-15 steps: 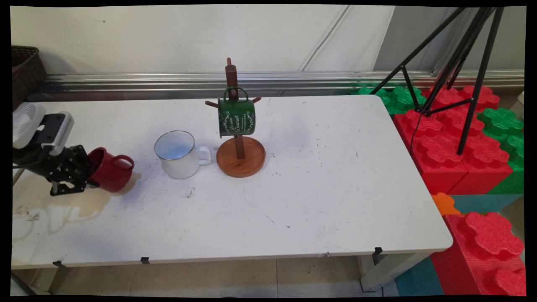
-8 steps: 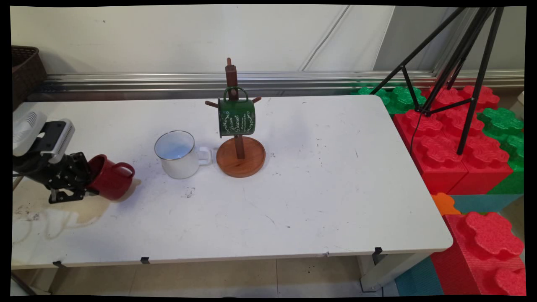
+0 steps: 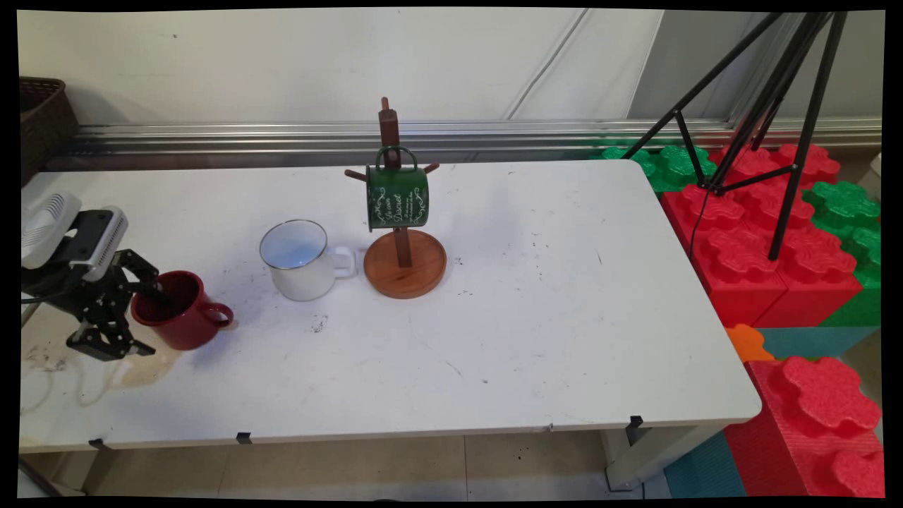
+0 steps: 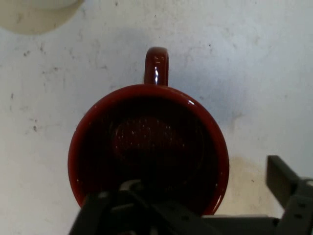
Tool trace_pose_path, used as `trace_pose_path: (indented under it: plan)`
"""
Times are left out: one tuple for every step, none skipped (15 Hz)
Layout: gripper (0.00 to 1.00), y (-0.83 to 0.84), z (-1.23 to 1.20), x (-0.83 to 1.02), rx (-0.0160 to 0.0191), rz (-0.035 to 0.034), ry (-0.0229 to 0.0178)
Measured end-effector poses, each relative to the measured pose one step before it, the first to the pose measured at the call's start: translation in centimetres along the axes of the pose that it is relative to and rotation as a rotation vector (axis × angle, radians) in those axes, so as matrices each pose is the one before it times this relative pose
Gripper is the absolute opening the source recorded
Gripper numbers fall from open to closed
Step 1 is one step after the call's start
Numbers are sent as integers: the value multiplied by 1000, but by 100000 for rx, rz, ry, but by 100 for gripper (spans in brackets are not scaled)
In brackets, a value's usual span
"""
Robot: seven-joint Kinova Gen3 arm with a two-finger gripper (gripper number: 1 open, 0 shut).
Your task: Place the picked object on the table
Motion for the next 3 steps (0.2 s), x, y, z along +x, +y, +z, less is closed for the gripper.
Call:
trace_pose_path:
  plan:
    - [100,12,11,37,-30,-87,105]
    - [100,31,8,51,-31,-123,202]
    - [100,27,-7,60,-125,-231,219]
